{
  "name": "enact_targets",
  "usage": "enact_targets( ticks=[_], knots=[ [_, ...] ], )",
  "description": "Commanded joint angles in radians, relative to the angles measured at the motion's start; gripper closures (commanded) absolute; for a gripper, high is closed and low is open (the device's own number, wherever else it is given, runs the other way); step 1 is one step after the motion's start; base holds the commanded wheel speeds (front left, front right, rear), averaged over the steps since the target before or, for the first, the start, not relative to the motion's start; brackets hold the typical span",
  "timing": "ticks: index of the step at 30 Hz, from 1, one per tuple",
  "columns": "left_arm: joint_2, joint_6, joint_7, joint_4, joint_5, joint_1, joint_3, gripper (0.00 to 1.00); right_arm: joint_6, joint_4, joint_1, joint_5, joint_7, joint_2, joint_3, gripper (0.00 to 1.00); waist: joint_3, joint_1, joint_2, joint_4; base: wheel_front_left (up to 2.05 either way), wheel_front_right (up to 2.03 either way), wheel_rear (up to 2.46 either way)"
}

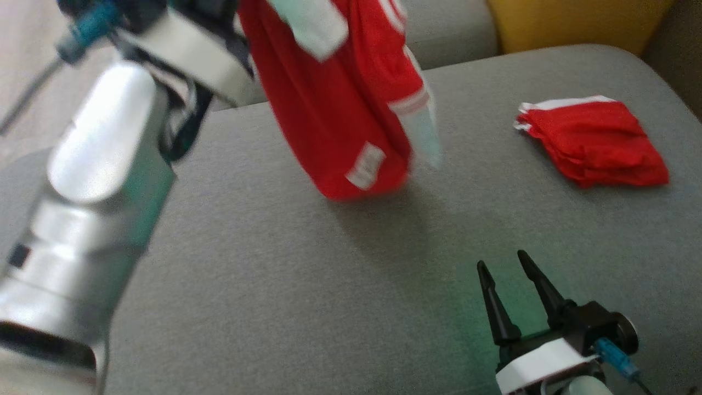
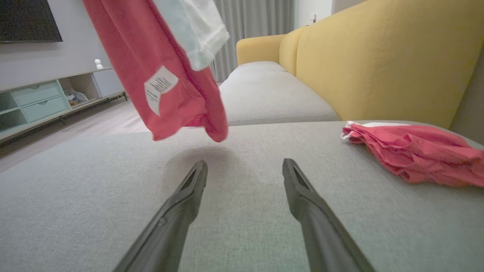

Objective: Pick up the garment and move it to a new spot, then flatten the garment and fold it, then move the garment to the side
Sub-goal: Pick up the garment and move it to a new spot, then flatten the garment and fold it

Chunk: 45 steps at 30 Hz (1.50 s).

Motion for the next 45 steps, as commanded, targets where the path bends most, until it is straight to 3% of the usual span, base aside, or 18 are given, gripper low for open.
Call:
enact_targets(
  ticks=[1,4,5,6,7,8,9,14,18,20,26,31,36,45],
  knots=[
    [0.035,0.002,0.002,-0.011,-0.008,0.003,0.02,1.0,0.007,-0.032,-0.025,0.002,-0.003,0.005,0.027,0.0,0.012,0.0002,-0.0001,-0.028,0.0,0.0,0.0],
    [0.025,0.002,-0.006,0.031,-0.022,0.078,-0.018,1.0,0.007,-0.034,-0.035,0.005,-0.003,0.011,0.035,0.0,0.06,0.0002,-0.0001,-0.039,0.0,0.0,0.0],
    [0.022,0.002,-0.017,0.052,-0.022,0.103,-0.03,0.87,0.007,-0.035,-0.041,0.006,-0.003,0.012,0.037,0.0,0.077,0.0002,-0.0001,-0.041,0.0,0.0,0.0],
    [0.017,0.002,-0.034,0.078,-0.019,0.131,-0.041,0.51,0.007,-0.034,-0.048,0.007,-0.003,0.013,0.039,0.0,0.093,0.0002,-0.0001,-0.042,0.0,0.0,0.0],
    [0.013,0.004,-0.059,0.106,-0.012,0.158,-0.052,0.22,0.007,-0.032,-0.055,0.008,-0.003,0.015,0.04,0.0,0.107,0.0002,-0.0001,-0.043,0.0,0.0,0.0],
    [0.005,0.017,-0.089,0.136,-0.001,0.187,-0.061,0.03,0.007,-0.03,-0.061,0.009,-0.003,0.016,0.04,0.0,0.118,0.0002,-0.0001,-0.042,0.0,0.0,0.0],
    [-0.005,0.034,-0.117,0.165,0.008,0.216,-0.067,0.0,0.007,-0.029,-0.066,0.009,-0.003,0.017,0.039,0.0,0.129,0.0002,-0.0001,-0.04,0.0,0.0,0.0],
    [-0.063,0.124,-0.175,0.24,0.027,0.375,-0.028,0.0,0.007,-0.02,-0.069,0.006,-0.003,0.02,0.026,0.0,0.135,0.0002,-0.0001,-0.009,0.0,0.0,0.0],
    [-0.097,0.201,-0.176,0.098,0.076,0.588,0.115,0.0,0.007,-0.007,-0.039,0.002,-0.003,0.02,0.006,0.0,0.08,0.0002,-0.0001,0.041,0.0,0.0,0.0],
    [-0.125,0.217,-0.176,0.023,0.106,0.717,0.186,0.0,0.007,-0.003,-0.015,0.002,-0.003,0.018,-0.01,0.0,0.043,0.0002,-0.0001,0.074,0.0,0.0,0.0],
    [-0.186,0.204,-0.176,-0.176,0.211,1.023,0.346,0.0,0.007,-0.008,0.048,0.004,-0.003,0.017,-0.05,0.0,-0.037,0.0002,-0.0001,0.179,0.0,0.0,0.0],
    [-0.212,0.181,-0.176,-0.29,0.273,1.17,0.429,0.0,0.007,-0.012,0.103,0.011,-0.003,0.019,-0.073,0.0,-0.089,0.0002,-0.0001,0.239,0.0,0.0,0.0],
    [-0.22,0.165,-0.176,-0.364,0.334,1.228,0.479,0.0,0.007,-0.032,0.154,0.025,-0.003,0.024,-0.086,0.0,-0.126,0.0002,-0.0001,0.266,0.0,0.0,0.0],
    [-0.222,0.153,-0.176,-0.369,0.365,1.225,0.484,0.0,0.007,-0.049,0.184,0.031,-0.003,0.029,-0.118,0.0,-0.139,0.0002,-0.0001,0.26,0.0,0.0,0.0]
  ],
)
